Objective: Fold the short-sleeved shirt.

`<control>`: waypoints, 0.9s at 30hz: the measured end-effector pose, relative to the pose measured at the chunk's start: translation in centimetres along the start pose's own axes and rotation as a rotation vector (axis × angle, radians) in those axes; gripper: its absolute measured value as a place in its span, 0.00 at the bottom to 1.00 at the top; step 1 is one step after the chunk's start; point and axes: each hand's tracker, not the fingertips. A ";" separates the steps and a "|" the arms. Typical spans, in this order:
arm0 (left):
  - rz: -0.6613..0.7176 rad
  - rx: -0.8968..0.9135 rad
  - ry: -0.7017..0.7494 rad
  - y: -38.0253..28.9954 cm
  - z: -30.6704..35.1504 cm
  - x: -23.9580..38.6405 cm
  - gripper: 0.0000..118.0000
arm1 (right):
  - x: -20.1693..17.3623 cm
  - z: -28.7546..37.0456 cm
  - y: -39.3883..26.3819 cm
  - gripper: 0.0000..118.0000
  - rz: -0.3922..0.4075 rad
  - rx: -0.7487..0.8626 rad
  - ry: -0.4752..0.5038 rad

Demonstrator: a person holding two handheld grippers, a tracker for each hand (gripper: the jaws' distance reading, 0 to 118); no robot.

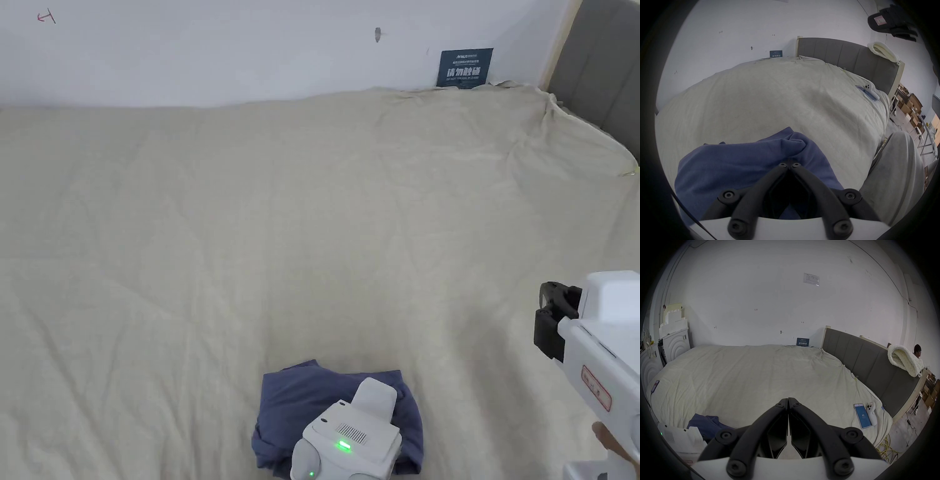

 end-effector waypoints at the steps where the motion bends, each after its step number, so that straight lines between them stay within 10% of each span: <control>1: -0.004 0.001 0.002 0.0 0.1 0.0 0.00 | -0.1 0.1 0.0 0.00 -0.002 0.001 0.001; 13: 0.140 0.215 -0.022 4.2 7.5 -3.2 0.00 | -1.6 1.6 1.2 0.00 -0.005 0.051 0.013; 27: 0.125 0.557 0.275 6.5 18.3 -12.9 0.00 | -4.8 3.3 2.6 0.00 -0.007 0.215 0.024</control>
